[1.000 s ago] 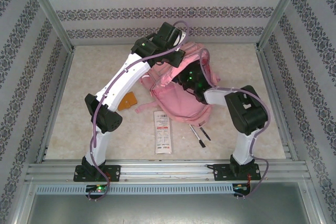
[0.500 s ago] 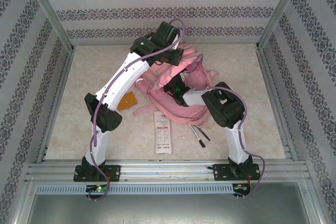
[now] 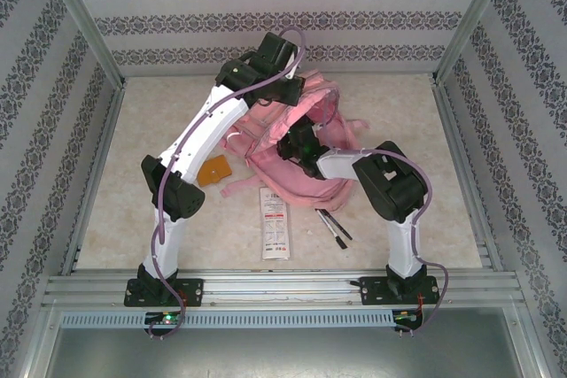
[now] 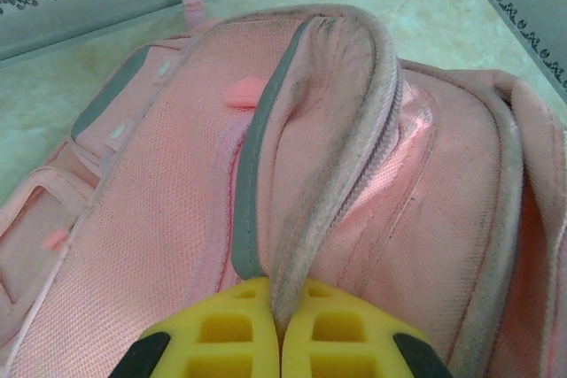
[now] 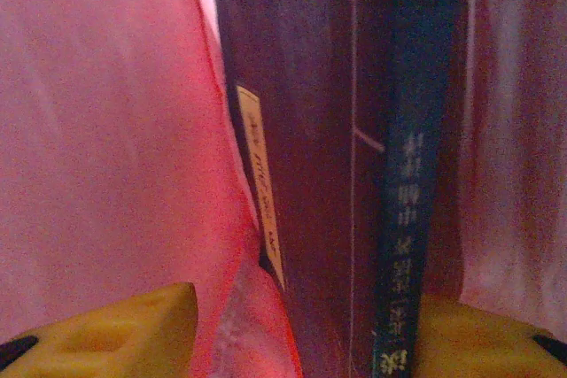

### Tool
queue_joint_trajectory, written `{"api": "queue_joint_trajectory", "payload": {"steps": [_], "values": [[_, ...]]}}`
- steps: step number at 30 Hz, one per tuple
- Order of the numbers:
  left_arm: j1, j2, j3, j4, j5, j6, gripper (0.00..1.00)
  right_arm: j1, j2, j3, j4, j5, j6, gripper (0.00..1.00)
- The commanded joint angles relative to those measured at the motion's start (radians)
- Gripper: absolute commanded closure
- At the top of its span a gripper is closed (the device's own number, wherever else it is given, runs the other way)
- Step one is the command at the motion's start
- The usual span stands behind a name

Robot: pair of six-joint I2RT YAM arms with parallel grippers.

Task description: Pack books, pencil case, and school supplies into a backpack

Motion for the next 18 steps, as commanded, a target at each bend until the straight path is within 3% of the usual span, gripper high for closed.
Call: {"api": "queue_joint_trajectory", "payload": {"steps": [1,11,18], "values": [[0.018,-0.012,0.041,0.142,0.015,-0.025,1.00,-0.029,-0.046,-0.023,-0.012,-0.060,-0.035,0.52],[0.022,-0.001,0.041,0.162,0.057,-0.060,1.00,-0.049,0.059,0.020,0.114,-0.166,-0.043,0.96],[0.032,0.010,0.042,0.186,0.063,-0.100,1.00,0.032,0.062,0.045,0.139,-0.116,-0.040,0.99]]}}
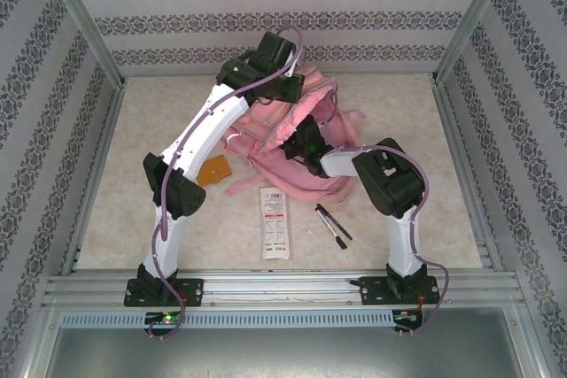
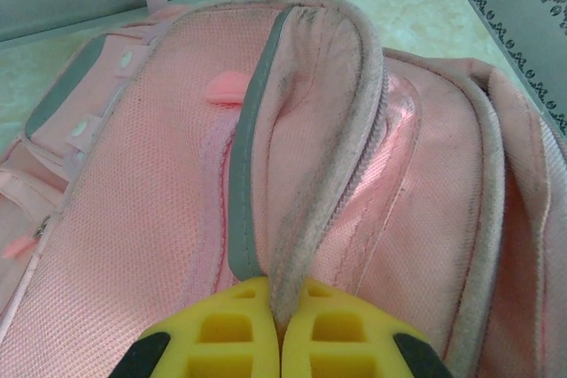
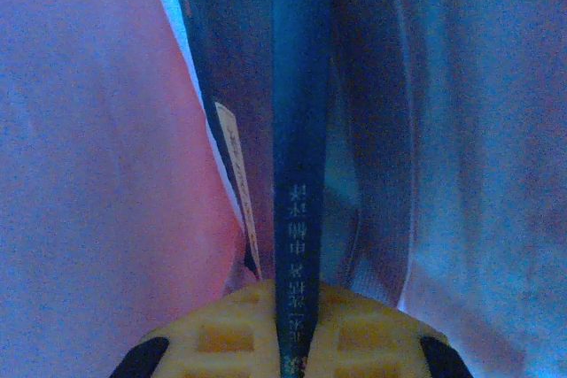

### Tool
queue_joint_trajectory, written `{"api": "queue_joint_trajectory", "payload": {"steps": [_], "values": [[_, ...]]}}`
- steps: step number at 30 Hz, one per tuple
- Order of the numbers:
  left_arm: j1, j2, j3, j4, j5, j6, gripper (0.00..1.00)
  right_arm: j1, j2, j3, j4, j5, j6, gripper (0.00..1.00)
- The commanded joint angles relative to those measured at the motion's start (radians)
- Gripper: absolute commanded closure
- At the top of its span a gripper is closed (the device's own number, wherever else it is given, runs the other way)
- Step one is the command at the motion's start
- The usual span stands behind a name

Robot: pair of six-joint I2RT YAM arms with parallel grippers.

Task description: Pack books, pencil case, and school supplies into a backpack

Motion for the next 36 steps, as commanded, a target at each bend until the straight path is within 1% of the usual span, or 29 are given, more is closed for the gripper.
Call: {"api": "queue_joint_trajectory", "payload": {"steps": [1,5,8,10,11,14,20,24,30,36], "values": [[0.017,-0.011,0.042,0.159,0.022,-0.047,1.00,0.064,0.018,0.054,0.070,0.002,0.000,0.99],[0.017,-0.009,0.043,0.165,0.023,-0.055,1.00,0.119,0.024,0.062,0.097,0.060,0.028,0.99],[0.017,-0.006,0.042,0.165,0.023,-0.055,1.00,0.138,0.027,0.074,0.079,0.087,0.012,0.93],[0.020,-0.006,0.040,0.160,0.018,-0.052,1.00,0.139,0.030,0.068,0.088,0.081,0.017,0.87],[0.021,-0.005,0.040,0.157,0.017,-0.049,1.00,0.138,0.020,0.055,0.077,0.082,0.021,0.81],[0.030,0.000,0.039,0.144,0.004,-0.030,1.00,0.122,-0.040,0.011,-0.009,0.096,0.007,0.68],[0.052,0.015,0.015,0.130,-0.017,-0.010,1.00,0.055,-0.155,-0.068,-0.125,0.087,-0.032,0.58],[0.061,0.028,0.003,0.128,-0.036,0.009,1.00,0.020,-0.235,-0.121,-0.197,0.099,-0.053,0.55],[0.073,0.046,-0.013,0.123,-0.038,0.048,1.00,-0.039,-0.363,-0.219,-0.235,0.096,-0.096,0.53],[0.078,0.083,-0.021,0.132,0.012,0.118,1.00,-0.115,-0.555,-0.350,-0.322,0.084,-0.174,0.53]]}}
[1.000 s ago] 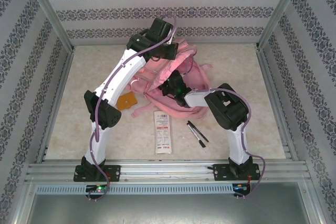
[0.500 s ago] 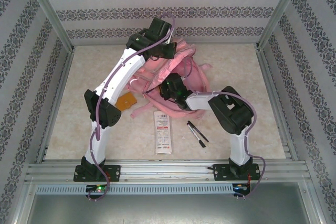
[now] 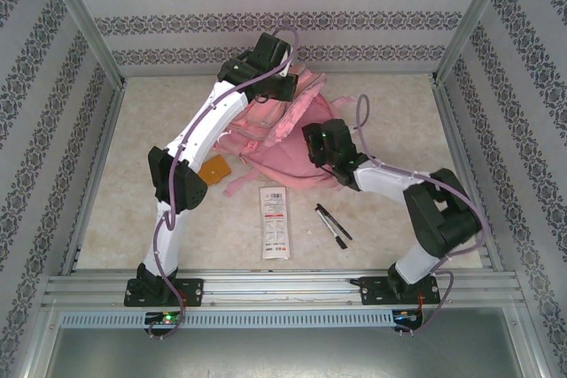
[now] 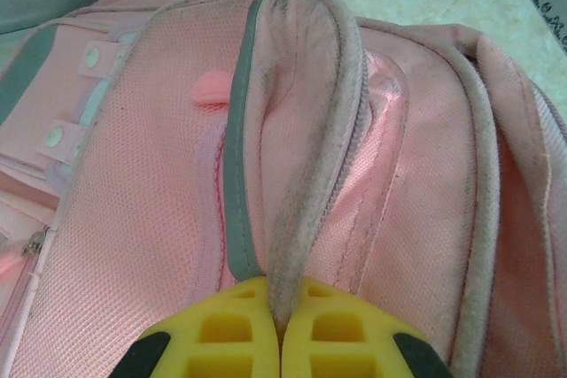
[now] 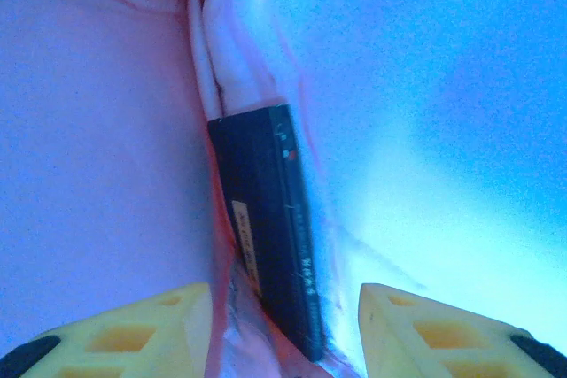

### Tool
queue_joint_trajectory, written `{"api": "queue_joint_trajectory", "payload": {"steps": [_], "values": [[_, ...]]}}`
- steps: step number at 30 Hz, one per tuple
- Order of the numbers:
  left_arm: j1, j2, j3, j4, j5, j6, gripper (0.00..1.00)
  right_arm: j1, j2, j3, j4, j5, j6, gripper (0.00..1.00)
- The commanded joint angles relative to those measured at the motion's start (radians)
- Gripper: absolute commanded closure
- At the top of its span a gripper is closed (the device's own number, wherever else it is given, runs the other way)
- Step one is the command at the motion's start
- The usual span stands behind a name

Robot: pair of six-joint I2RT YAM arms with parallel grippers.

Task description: Pack books, pencil case, and school supplies into a backpack

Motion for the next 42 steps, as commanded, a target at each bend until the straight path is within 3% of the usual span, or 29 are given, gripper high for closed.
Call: {"api": "queue_joint_trajectory", "payload": {"steps": [1,5,9,10,13,14,18,22,26,29,34,36,42], "values": [[0.023,0.024,-0.003,0.087,0.021,0.089,1.00,-0.044,-0.119,-0.072,-0.076,0.001,-0.080,0.53],[0.023,0.055,-0.001,0.094,0.048,0.150,1.00,-0.111,-0.269,-0.160,-0.150,-0.003,-0.160,0.53],[0.026,0.092,0.017,0.106,0.051,0.157,1.00,-0.163,-0.424,-0.164,-0.307,-0.006,-0.377,0.52],[0.026,0.100,0.021,0.108,0.074,0.151,0.97,-0.167,-0.453,-0.152,-0.353,0.004,-0.438,0.52],[0.027,0.113,0.030,0.090,0.145,0.099,0.60,-0.179,-0.517,-0.111,-0.497,0.033,-0.655,0.48],[0.028,0.110,0.030,0.078,0.170,0.079,0.55,-0.187,-0.527,-0.096,-0.545,0.034,-0.717,0.47],[0.033,0.060,0.029,-0.018,0.238,0.012,0.46,-0.213,-0.519,-0.011,-0.752,-0.008,-0.966,0.46],[0.035,-0.039,-0.023,-0.132,0.216,-0.032,0.43,-0.180,-0.500,0.052,-0.883,-0.090,-1.126,0.49],[0.045,-0.202,-0.260,-0.140,0.153,-0.107,0.43,-0.065,-0.475,0.086,-0.939,-0.145,-1.230,0.50],[0.079,-0.379,-0.575,-0.015,0.133,-0.182,0.43,0.041,-0.428,0.116,-0.953,-0.152,-1.262,0.50],[0.220,-0.618,-1.013,0.174,0.212,-0.380,0.43,0.134,-0.359,0.155,-0.939,-0.082,-1.258,0.49],[0.265,-0.674,-1.103,0.193,0.249,-0.402,0.43,0.140,-0.339,0.164,-0.929,-0.089,-1.255,0.48],[0.271,-0.765,-1.253,0.129,0.219,-0.336,0.43,0.201,-0.271,0.197,-0.967,-0.042,-1.195,0.48]]}}
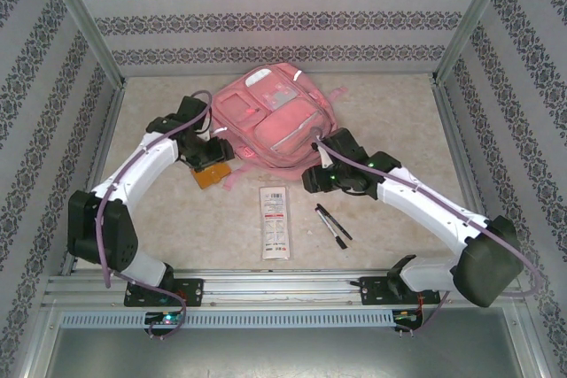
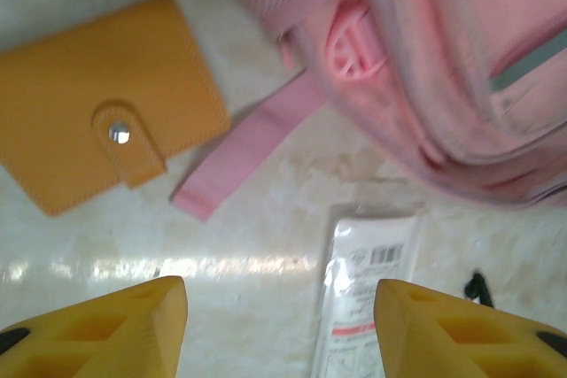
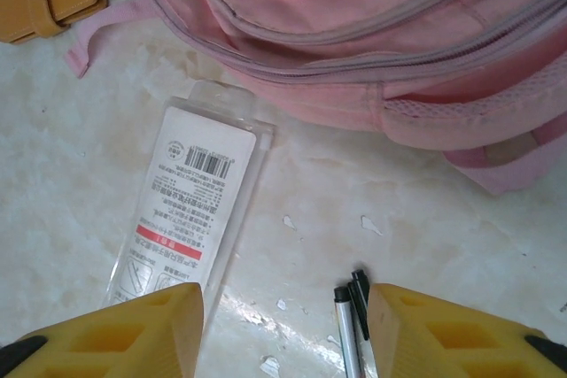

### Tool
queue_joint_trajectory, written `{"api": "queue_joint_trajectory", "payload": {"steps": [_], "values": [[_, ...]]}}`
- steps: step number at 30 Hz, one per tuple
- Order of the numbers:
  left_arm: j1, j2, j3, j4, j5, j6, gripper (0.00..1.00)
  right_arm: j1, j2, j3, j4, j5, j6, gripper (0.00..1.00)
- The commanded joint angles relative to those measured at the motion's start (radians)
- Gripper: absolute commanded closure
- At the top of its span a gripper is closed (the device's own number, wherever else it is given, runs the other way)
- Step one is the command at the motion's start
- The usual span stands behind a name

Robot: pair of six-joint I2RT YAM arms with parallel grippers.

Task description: Pack books, pencil case, and school supplies into a backpack

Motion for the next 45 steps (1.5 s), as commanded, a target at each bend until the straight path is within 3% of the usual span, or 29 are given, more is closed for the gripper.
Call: {"api": "queue_joint_trajectory", "payload": {"steps": [1,5,13,17,19,22,30,35,39,42,45], "values": [[-0.010,-0.057,-0.061,0.013,0.044,-0.019,0.43,0.043,0.028,0.010,-0.050,0.046,0.075,0.48],[-0.040,-0.078,-0.188,0.065,0.154,-0.049,0.43,0.046,0.028,-0.061,-0.090,0.000,0.156,0.48],[-0.060,-0.150,-0.271,0.083,0.102,-0.065,0.43,0.036,0.014,-0.119,-0.130,-0.018,0.148,0.48],[-0.063,-0.146,-0.260,0.117,0.117,-0.081,0.43,0.036,0.008,-0.098,-0.101,-0.012,0.163,0.48],[-0.061,-0.130,-0.219,0.121,0.061,-0.055,0.41,0.035,0.010,-0.074,-0.087,-0.009,0.170,0.48],[-0.043,-0.029,-0.101,0.122,-0.039,-0.015,0.38,0.041,0.016,-0.041,-0.049,-0.006,0.192,0.48],[0.023,0.319,0.146,0.235,-0.010,-0.102,0.34,0.046,-0.011,-0.048,0.032,0.074,0.252,0.46],[0.037,0.486,0.265,0.256,-0.078,-0.138,0.35,0.048,-0.011,-0.046,0.061,0.080,0.265,0.46],[0.037,0.547,0.324,0.234,-0.095,-0.171,0.47,0.052,0.014,-0.030,0.082,0.078,0.244,0.47],[0.036,0.526,0.322,0.251,-0.092,-0.183,0.80,0.058,0.076,-0.007,0.110,0.082,0.211,0.47],[0.031,0.481,0.301,0.251,-0.071,-0.186,0.95,0.057,0.155,0.012,0.184,0.062,0.205,0.48]]}}
